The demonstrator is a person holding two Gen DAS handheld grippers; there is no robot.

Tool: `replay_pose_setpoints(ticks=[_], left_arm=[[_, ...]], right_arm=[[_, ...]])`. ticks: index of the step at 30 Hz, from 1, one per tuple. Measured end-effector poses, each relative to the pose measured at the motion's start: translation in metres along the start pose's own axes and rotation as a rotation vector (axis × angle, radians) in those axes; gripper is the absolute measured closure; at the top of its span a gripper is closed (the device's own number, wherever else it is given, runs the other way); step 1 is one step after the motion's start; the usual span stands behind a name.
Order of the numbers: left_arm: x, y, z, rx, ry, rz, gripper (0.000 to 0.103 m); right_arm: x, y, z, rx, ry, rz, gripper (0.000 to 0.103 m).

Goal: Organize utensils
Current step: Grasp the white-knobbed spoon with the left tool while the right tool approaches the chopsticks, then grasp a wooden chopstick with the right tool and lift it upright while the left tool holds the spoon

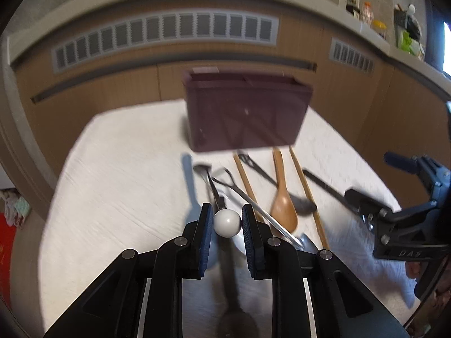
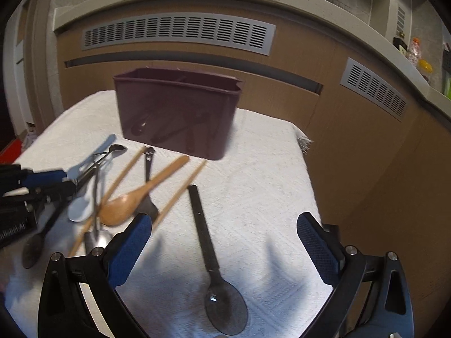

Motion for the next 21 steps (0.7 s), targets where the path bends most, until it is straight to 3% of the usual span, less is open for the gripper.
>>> replay_pose_setpoints(ticks=[2, 5, 8, 10, 12, 20, 21], left_arm=[[-0.008, -0.014, -0.012, 0.041, -0.004, -0.001, 0.081], [-0.023, -0.028, -0.023, 0.080, -0.018, -0.015, 0.081], [-0.035, -0.034, -0.030, 0.095, -0.007, -0.046, 0.081], [-0.038, -0.036, -0.034, 0.103, 0.002, -0.061, 0.081], [-0.040, -0.035, -0.037, 0.110, 0.006, -0.064, 0.081], [-0.046, -0.035, -0.040, 0.104, 0.006, -0.102, 0.081], [-0.046, -0.035, -0.040, 0.103, 0.002, -0.107, 0.081]], right_arm=[[-0.012, -0.009, 0.000, 0.014, -0.069, -0.010, 0.005], [-0.040, -0.025, 0.004, 0.017, -0.213, -0.028, 0.024], [-0.073, -0.039, 0.015, 0.011, -0.331, -0.086, 0.052], [-0.093, -0.044, 0.027, -0.023, -0.386, -0.122, 0.076], [-0.110, -0.049, 0.041, -0.059, -0.426, -0.141, 0.083], [-0.131, -0.047, 0.073, -0.156, -0.377, -0.165, 0.084], [-0.133, -0.046, 0.071, -0.161, -0.374, -0.173, 0.088]])
Point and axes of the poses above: each gripper's, at about its wrist camera, not at the fingertips, and z roughly the way its jaws point, x to its right, y to its underside, the point moved 9 cm from there along z, roughly the way its jaws point, and after that the axes turned 12 degrees about -z, right-handed, at the moved point
